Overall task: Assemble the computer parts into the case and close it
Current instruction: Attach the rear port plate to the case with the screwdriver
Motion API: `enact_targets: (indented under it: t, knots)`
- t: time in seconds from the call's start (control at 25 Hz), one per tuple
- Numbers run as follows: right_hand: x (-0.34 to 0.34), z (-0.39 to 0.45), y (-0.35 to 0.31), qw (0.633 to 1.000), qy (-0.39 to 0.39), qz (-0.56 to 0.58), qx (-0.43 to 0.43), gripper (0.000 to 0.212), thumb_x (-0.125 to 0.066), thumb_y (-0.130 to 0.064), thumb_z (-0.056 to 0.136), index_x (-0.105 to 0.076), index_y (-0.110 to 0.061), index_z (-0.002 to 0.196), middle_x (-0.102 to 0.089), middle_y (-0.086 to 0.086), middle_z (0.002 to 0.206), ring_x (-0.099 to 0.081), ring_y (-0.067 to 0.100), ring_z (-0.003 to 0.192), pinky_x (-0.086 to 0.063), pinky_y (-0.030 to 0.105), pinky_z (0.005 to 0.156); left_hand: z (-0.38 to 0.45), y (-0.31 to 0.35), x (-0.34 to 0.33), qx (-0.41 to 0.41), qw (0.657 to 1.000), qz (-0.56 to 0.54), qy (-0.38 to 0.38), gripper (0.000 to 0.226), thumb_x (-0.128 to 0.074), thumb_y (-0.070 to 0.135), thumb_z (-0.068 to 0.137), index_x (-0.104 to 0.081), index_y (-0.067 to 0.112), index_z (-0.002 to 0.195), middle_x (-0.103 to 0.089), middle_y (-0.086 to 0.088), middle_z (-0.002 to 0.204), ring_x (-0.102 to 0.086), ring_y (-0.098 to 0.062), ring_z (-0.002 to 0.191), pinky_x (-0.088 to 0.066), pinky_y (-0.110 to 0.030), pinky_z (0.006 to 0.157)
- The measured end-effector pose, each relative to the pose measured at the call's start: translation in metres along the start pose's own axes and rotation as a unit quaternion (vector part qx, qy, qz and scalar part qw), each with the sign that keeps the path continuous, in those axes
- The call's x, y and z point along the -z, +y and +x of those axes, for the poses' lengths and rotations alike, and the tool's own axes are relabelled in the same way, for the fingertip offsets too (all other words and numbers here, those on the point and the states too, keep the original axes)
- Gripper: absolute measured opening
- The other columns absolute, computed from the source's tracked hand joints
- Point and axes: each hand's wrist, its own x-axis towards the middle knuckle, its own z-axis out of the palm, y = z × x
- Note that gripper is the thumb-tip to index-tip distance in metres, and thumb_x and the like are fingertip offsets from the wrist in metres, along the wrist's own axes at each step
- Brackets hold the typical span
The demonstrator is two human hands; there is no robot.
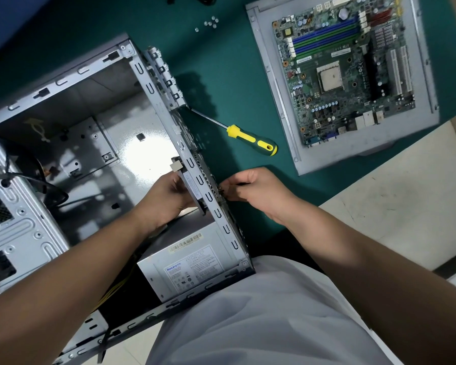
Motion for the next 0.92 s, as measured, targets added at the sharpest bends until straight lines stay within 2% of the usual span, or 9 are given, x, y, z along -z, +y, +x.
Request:
enact_targets:
  t: [0.2, 0.32, 0.4, 0.44, 0.52, 0.56, 0.64, 0.76, 0.92]
  knots:
    - [0.002, -0.006, -0.002, 1.0, -0.011, 0.02, -0.017, 0.024, -0.065, 0.007, 0.093, -0.076, -0.005, 0.11, -0.077, 0.013, 0.107, -0.071, 0.019, 0.095, -0.055, 0.03, 0.098, 0.002, -0.002, 0.0, 0.009, 1.0, 0.0, -0.001, 0.026, -0.057, -0.025, 0.086, -0.068, -0.003, 0.093, -0.077, 0.005, 0.077, -0.072, -0.004, 0.07, -0.054, -0.014, 0.063]
    - [0.008, -0.012, -0.014, 0.979, 0.088, -0.15, 0.106, 0.016, -0.071, -0.009, 0.092, -0.076, -0.021, 0.103, -0.075, -0.007, 0.097, -0.068, 0.002, 0.088, -0.05, 0.017, 0.089, 0.003, -0.007, 0.001, 0.017, 1.0, -0.003, 0.005, 0.022, -0.055, -0.026, 0.087, -0.065, -0.012, 0.102, -0.077, 0.003, 0.078, -0.073, -0.006, 0.072, -0.055, -0.015, 0.066]
    - [0.015, -0.014, -0.026, 0.927, 0.196, -0.23, 0.222, 0.012, -0.074, -0.017, 0.089, -0.072, -0.024, 0.098, -0.069, -0.01, 0.097, -0.064, -0.002, 0.085, -0.046, 0.014, 0.083, 0.004, -0.009, 0.002, 0.021, 1.0, -0.005, 0.009, 0.021, -0.054, -0.026, 0.088, -0.063, -0.014, 0.104, -0.077, 0.001, 0.078, -0.073, -0.009, 0.073, -0.055, -0.017, 0.068]
    - [0.02, -0.012, -0.03, 0.889, 0.243, -0.29, 0.26, 0.017, -0.074, -0.018, 0.087, -0.07, -0.021, 0.103, -0.065, -0.005, 0.104, -0.062, 0.005, 0.093, -0.046, 0.019, 0.086, 0.004, -0.01, 0.002, 0.02, 1.0, -0.006, 0.009, 0.021, -0.053, -0.026, 0.088, -0.062, -0.014, 0.103, -0.077, 0.0, 0.078, -0.072, -0.011, 0.074, -0.055, -0.018, 0.069]
    - [0.03, -0.003, -0.033, 0.807, 0.297, -0.445, 0.25, 0.038, -0.076, -0.024, 0.085, -0.065, -0.016, 0.121, -0.056, 0.006, 0.122, -0.053, 0.026, 0.111, -0.045, 0.037, 0.098, 0.003, -0.01, 0.002, 0.016, 1.0, -0.004, 0.009, 0.019, -0.053, -0.026, 0.089, -0.062, -0.012, 0.098, -0.076, 0.0, 0.077, -0.072, -0.012, 0.073, -0.055, -0.019, 0.069]
    - [0.033, 0.001, -0.033, 0.789, 0.299, -0.491, 0.218, 0.046, -0.076, -0.027, 0.085, -0.062, -0.015, 0.128, -0.053, 0.009, 0.127, -0.049, 0.031, 0.117, -0.043, 0.042, 0.102, 0.004, -0.01, 0.002, 0.014, 1.0, -0.001, 0.009, 0.02, -0.052, -0.026, 0.089, -0.063, -0.009, 0.095, -0.076, 0.001, 0.076, -0.071, -0.01, 0.071, -0.055, -0.018, 0.068]
    - [0.035, 0.011, -0.03, 0.796, 0.279, -0.506, 0.182, 0.049, -0.074, -0.025, 0.088, -0.058, -0.014, 0.133, -0.05, 0.011, 0.131, -0.046, 0.033, 0.122, -0.039, 0.042, 0.107, 0.004, -0.011, 0.001, 0.015, 1.0, -0.006, 0.01, 0.023, -0.052, -0.026, 0.089, -0.062, -0.006, 0.091, -0.074, 0.003, 0.073, -0.07, -0.008, 0.068, -0.054, -0.016, 0.066]
    - [0.038, 0.017, -0.028, 0.814, 0.251, -0.488, 0.189, 0.042, -0.069, -0.019, 0.092, -0.058, -0.014, 0.132, -0.051, 0.012, 0.13, -0.046, 0.034, 0.122, -0.037, 0.038, 0.11, 0.005, -0.011, -0.001, 0.02, 1.0, 0.0, 0.021, 0.022, -0.052, -0.027, 0.087, -0.062, -0.011, 0.096, -0.073, 0.0, 0.075, -0.07, -0.006, 0.069, -0.053, -0.016, 0.067]
    - [0.045, 0.003, -0.041, 0.861, 0.238, -0.387, 0.229, 0.042, -0.071, -0.018, 0.091, -0.059, -0.016, 0.132, -0.056, 0.006, 0.124, -0.055, 0.024, 0.118, -0.045, 0.037, 0.103, 0.005, -0.012, 0.0, 0.024, 0.999, -0.01, 0.025, 0.021, -0.054, -0.025, 0.089, -0.063, -0.01, 0.101, -0.068, -0.011, 0.084, -0.07, -0.009, 0.073, -0.054, -0.017, 0.068]
